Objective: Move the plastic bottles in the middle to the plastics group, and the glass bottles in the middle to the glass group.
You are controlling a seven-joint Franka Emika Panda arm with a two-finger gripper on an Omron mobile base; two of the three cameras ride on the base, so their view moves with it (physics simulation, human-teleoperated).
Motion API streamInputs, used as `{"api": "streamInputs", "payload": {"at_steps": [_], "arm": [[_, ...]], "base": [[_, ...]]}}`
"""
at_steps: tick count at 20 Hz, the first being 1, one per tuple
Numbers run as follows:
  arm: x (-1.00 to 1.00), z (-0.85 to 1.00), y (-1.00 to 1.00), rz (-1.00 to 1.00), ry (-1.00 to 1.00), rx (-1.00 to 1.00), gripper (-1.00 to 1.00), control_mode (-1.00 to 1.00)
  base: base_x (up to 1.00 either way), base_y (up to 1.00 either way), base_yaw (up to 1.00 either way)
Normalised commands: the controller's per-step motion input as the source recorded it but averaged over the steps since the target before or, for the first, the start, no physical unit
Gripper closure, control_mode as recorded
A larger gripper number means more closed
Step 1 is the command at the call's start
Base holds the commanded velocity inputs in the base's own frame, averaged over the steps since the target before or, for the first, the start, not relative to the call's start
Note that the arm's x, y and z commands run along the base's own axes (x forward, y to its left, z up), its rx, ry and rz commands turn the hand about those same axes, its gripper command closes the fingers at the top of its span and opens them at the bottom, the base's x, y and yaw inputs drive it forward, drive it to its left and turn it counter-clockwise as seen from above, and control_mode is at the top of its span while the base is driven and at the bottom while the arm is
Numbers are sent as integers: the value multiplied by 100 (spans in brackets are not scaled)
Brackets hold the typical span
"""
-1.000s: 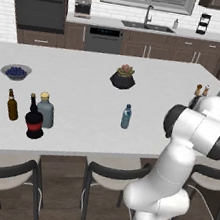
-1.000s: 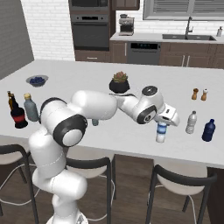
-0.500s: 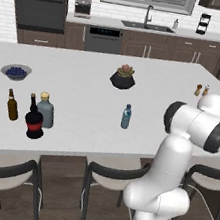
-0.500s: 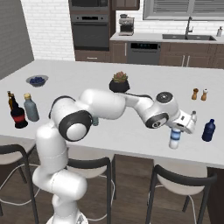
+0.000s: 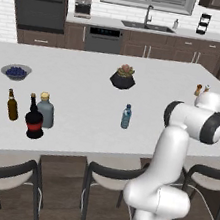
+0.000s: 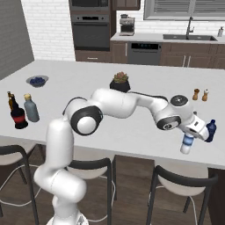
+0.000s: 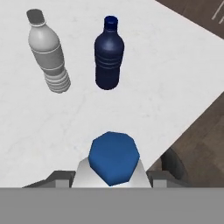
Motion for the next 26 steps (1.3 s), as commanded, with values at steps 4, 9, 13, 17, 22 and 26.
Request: {"api": "streamInputs", "payload": {"at_steps": [4, 9, 13, 17, 22, 26], "arm": [[0, -3, -48, -6, 0, 4, 100, -100], [0, -18, -19, -1, -6, 0, 100, -100], [1, -17, -1, 0, -6, -1, 100, -100], [6, -1, 0, 0, 0, -5, 100, -100], [7, -2, 0, 0, 0, -6, 100, -100], [5, -13, 0, 0, 0, -4, 100, -100]], "base": [[0, 0, 0], [0, 0, 0], [0, 0, 0], [0, 0, 0], [0, 0, 0], [0, 0, 0]]}}
